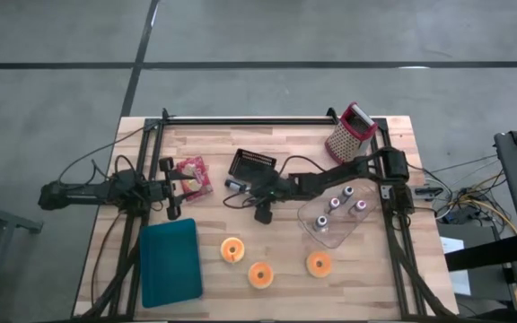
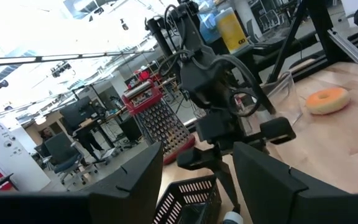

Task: Pick & Place Food Item
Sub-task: Put the black food coloring bottle into the transparent bin

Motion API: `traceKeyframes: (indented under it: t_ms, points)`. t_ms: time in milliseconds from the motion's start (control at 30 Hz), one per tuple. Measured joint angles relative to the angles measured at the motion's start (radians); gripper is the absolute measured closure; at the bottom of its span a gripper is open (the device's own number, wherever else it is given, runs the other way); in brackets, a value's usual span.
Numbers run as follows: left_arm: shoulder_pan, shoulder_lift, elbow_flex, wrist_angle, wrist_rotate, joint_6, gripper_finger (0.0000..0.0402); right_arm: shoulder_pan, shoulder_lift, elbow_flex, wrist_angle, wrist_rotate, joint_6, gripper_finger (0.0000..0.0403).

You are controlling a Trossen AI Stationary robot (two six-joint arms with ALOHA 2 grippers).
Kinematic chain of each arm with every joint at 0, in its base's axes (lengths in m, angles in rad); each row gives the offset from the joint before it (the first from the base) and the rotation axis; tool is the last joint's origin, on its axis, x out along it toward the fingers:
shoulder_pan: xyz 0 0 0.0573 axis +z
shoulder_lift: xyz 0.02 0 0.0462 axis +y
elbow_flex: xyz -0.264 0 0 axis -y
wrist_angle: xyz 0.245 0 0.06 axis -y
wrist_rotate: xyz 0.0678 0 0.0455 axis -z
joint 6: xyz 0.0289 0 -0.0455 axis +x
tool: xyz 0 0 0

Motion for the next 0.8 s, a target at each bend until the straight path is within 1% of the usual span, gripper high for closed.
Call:
traceKeyframes:
  t_ms: [200,500,633,800]
  points:
    - [0.0,0.003,0.0,0.001,0.0,0.0,0.0202,-0.004,0.0,-0.024,-0.01,0.042,0.009,0.0256]
    - [0.0,0.003,0.0,0.002,0.0,0.0,0.0202,-0.003,0.006,-0.032,0.039,0.041,0.011,0.0246]
    - [0.0,0.003,0.0,0.002,0.0,0.0,0.0202,-0.004,0.033,-0.032,0.073,0.043,0.011,0.0246]
    - [0.0,0.003,0.0,0.002,0.0,0.0,0.0202,-0.007,0.055,-0.027,0.072,0.048,0.011,0.0247]
